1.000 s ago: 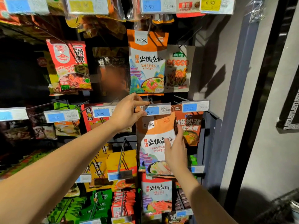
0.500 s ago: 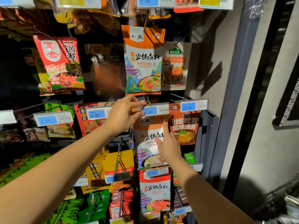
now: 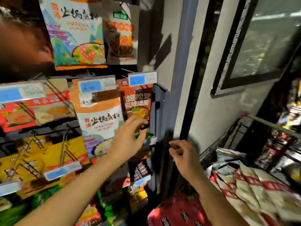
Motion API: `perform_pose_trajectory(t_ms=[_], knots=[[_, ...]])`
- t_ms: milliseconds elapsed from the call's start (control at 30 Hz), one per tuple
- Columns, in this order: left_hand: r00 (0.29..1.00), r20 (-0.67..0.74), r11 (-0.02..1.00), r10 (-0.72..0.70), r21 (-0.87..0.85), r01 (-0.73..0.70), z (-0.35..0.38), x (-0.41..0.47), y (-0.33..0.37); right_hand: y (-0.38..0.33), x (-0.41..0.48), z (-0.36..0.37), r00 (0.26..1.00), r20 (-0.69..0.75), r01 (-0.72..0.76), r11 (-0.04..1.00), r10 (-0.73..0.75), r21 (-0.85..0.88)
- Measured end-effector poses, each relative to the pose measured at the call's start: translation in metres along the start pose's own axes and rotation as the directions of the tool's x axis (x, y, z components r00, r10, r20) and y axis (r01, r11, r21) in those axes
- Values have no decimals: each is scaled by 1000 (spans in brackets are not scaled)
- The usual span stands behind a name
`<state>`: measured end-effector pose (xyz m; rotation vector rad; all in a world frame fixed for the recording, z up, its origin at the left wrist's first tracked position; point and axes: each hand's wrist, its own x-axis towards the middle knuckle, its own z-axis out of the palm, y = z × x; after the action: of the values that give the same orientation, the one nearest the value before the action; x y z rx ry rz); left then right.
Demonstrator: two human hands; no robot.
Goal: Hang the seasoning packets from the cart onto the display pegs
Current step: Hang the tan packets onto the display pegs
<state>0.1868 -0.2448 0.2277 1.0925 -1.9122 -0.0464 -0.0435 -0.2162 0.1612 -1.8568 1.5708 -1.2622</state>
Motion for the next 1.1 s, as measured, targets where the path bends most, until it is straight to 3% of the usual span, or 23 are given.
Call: perform_pose_trajectory(t_ms=[133, 300, 400, 500, 600, 700, 900, 1000, 1100], knots=[[973, 148, 949, -178, -235, 209, 94, -14, 37, 41, -41, -71, 979, -125, -164, 986, 162, -3], [872, 415, 874, -261, -282, 396, 191, -30, 97, 101, -71, -142, 890, -274, -372, 928, 365, 29], [768, 575, 822, -281, -268, 502, 247, -47, 126, 144, -88, -182, 849, -265, -476, 880, 456, -11], [728, 617, 799, -298, -256, 544, 305, -60, 146, 196, -95, -220, 808, -307, -545, 836, 503, -65], [643, 665, 738, -381, -200, 645, 368, -61, 150, 256, -72, -248, 787, -204, -603, 796, 583, -49], [614, 632, 670, -473, -195, 716, 422, -43, 156, 336, -21, -263, 816, -101, -576, 787, 569, -223], [416, 647, 452, -639, -121, 883, 548, -66, 91, 431, 87, -251, 845, 182, -378, 801, 503, -464], [374, 602, 430, -705, -56, 901, 546, -49, 109, 449, 106, -236, 822, 245, -350, 796, 514, -494], [366, 552, 435, -750, -7, 901, 523, -14, 143, 451, 102, -236, 885, 170, -288, 796, 434, -532]])
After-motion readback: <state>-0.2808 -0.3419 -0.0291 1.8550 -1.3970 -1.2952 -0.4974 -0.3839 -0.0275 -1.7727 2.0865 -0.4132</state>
